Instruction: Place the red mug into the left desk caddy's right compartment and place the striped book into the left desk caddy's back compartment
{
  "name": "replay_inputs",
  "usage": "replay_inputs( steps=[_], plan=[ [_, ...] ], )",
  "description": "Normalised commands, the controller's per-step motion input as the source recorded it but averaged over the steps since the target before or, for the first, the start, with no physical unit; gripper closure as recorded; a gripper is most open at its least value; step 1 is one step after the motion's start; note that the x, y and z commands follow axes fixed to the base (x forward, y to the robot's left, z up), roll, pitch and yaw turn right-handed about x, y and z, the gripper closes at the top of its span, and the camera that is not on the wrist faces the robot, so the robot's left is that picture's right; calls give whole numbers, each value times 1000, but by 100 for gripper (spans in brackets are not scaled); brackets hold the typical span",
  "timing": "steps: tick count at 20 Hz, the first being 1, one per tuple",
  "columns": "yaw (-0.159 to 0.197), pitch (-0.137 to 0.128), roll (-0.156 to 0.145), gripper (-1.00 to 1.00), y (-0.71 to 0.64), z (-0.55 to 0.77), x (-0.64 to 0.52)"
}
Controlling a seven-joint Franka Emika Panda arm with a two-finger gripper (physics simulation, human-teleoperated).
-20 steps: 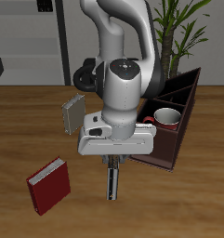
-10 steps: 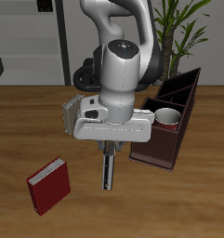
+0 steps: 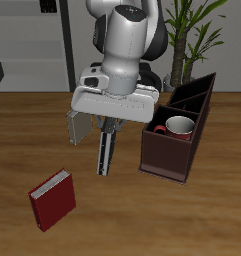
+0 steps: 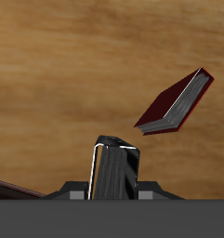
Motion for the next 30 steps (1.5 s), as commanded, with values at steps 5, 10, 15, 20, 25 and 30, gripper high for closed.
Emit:
replay_inputs(
  steps=[5, 10, 15, 20, 25, 30],
  plan=[
    [-36, -45, -6, 100, -48, 269, -606],
    [12, -22, 1, 100, 115, 181, -689],
    [-8, -34, -8, 100, 86, 129, -455],
    [-35, -48, -9, 100, 160, 139, -479],
    [-43, -9, -6, 100, 264, 58, -434],
    [-24, -23, 20, 100, 334, -88, -412]
  ],
)
